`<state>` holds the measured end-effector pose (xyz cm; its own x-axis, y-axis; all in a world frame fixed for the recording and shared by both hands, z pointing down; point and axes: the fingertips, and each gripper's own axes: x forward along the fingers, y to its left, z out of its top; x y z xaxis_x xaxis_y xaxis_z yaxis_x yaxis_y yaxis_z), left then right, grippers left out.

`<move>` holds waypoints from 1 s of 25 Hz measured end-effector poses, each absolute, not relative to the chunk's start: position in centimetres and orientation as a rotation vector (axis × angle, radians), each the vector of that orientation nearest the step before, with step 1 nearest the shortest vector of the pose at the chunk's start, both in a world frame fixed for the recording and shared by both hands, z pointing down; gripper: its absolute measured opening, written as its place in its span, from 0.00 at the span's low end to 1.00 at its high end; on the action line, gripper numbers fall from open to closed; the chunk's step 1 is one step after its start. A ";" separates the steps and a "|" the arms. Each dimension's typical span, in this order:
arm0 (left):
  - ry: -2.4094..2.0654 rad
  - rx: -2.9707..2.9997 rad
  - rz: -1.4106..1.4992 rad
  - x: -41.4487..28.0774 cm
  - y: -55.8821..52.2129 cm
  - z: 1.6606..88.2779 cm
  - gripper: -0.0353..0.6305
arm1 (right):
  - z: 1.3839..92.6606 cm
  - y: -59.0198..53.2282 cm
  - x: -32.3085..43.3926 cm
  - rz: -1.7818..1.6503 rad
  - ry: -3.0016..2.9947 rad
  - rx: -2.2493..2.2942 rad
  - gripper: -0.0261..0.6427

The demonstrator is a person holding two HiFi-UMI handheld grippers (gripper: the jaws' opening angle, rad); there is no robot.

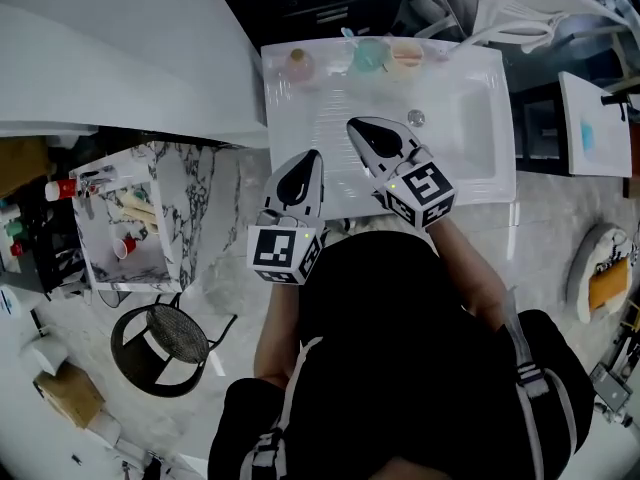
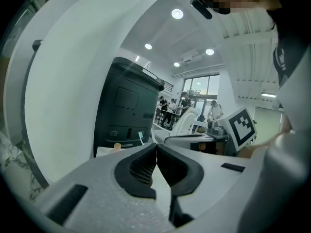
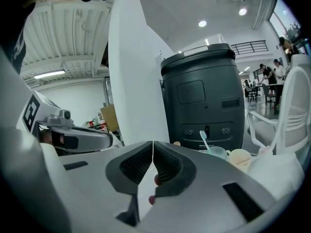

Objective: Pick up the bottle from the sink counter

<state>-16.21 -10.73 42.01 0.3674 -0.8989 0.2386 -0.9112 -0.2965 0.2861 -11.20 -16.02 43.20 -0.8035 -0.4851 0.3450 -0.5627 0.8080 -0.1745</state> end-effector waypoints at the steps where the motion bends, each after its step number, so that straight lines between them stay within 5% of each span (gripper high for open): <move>1: -1.573 2.269 0.050 -16.3 -10.9 42.1 0.08 | 43.4 -16.3 -11.5 0.392 -2.707 0.811 0.06; 25: -1.521 2.253 0.094 -20.2 -13.9 45.1 0.08 | 51.0 -23.5 -18.1 0.430 -2.569 0.893 0.19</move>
